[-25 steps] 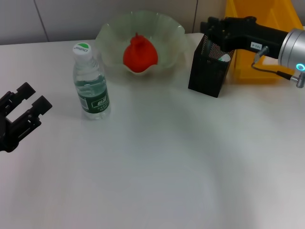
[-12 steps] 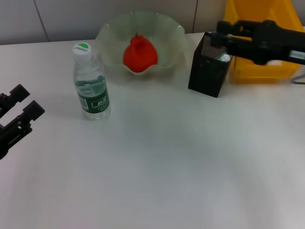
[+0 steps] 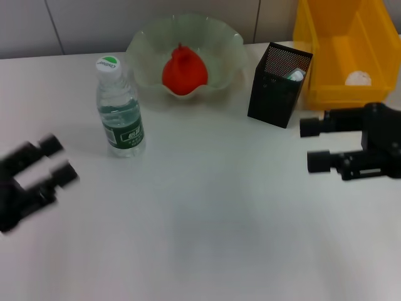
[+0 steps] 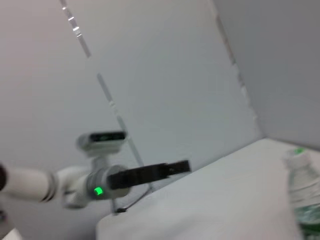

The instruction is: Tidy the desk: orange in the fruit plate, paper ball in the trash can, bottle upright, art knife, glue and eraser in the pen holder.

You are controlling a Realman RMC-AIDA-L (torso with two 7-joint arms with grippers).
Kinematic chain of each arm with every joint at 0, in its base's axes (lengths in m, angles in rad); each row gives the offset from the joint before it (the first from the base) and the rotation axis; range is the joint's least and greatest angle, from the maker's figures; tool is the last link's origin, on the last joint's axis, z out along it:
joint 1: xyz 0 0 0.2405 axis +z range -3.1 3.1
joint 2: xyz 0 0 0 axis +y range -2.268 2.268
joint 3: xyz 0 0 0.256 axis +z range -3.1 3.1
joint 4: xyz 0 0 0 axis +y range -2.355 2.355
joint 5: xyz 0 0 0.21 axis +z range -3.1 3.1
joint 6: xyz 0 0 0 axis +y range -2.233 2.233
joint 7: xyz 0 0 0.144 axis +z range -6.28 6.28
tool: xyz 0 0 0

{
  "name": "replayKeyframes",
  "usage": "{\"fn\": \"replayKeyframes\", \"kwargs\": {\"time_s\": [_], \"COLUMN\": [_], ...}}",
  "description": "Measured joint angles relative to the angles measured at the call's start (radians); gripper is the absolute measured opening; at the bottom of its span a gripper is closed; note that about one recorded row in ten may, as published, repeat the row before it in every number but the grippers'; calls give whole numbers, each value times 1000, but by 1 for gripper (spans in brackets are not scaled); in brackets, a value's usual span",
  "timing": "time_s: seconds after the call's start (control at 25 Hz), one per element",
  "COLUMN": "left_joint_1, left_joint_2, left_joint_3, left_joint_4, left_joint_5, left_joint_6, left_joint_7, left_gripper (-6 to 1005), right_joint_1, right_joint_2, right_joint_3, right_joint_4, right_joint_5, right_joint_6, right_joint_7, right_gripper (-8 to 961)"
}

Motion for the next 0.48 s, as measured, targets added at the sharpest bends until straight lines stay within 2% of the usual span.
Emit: {"fn": "replayKeyframes", "kwargs": {"time_s": [0.16,0.2,0.24,0.28,0.32,0.36,0.44,0.48], "left_joint_1": [-36,-36,-52,-52,-58,-58,-64,-65], "left_joint_2": [-1,-1,-4,-4,-5,-5,-6,-6], "left_joint_3": [73,73,116,116,136,136,148,148], "left_joint_4": [47,47,71,71,81,81,89,90], "left_joint_5": [100,100,134,134,148,148,161,163], "left_joint_6": [47,47,58,58,60,60,63,63], "left_joint_7": [-29,-29,-20,-20,-3,-3,59,67], "left_gripper": [748,749,750,750,750,750,749,749], "right_joint_1": [-11,-18,-29,-29,-38,-38,-40,-40], "right_joint_2": [4,10,25,25,42,42,63,63], "right_joint_3": [2,1,-1,-1,-6,-6,-6,-6], "right_joint_4": [6,6,-4,-4,-20,-20,-32,-32], "right_joint_5": [-6,-13,-27,-27,-50,-50,-84,-84], "right_joint_6": [-45,-51,-58,-58,-65,-65,-86,-86], "right_joint_7": [-21,-31,-42,-42,-47,-47,-62,-62], "right_gripper": [707,709,711,711,711,711,711,711]}}
